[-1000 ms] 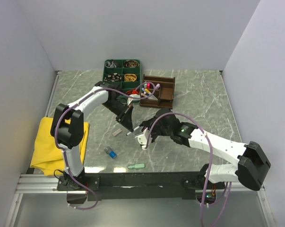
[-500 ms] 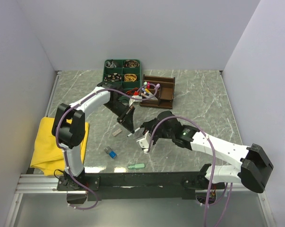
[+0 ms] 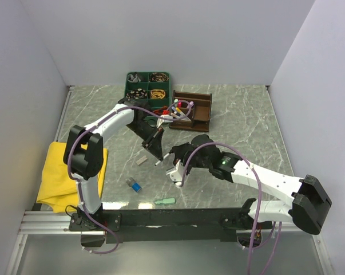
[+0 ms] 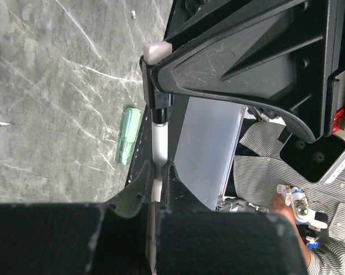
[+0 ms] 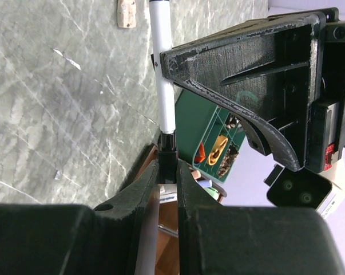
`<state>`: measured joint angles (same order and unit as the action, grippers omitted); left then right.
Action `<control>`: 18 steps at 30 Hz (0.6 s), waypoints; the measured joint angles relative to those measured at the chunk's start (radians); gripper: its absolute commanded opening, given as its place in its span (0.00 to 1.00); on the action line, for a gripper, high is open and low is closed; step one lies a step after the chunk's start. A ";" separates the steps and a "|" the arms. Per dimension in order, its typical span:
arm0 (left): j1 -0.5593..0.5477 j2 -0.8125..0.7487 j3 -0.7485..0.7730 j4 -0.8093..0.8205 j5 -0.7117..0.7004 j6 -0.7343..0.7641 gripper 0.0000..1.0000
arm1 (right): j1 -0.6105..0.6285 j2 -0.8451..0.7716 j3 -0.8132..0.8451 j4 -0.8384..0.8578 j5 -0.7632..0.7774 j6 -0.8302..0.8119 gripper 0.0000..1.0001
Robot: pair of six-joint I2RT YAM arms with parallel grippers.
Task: Sort the stationery into containers
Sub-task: Close the pen cap on the pen.
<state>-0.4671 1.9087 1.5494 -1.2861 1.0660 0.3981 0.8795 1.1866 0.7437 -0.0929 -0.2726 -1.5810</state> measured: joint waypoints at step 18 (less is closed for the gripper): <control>-0.021 0.048 0.077 -0.016 -0.012 -0.029 0.01 | 0.034 0.049 0.132 -0.197 0.129 -0.153 0.00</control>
<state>-0.4881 1.9572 1.6264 -1.3025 1.0538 0.3687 0.9131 1.2354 0.8761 -0.2901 -0.1440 -1.7344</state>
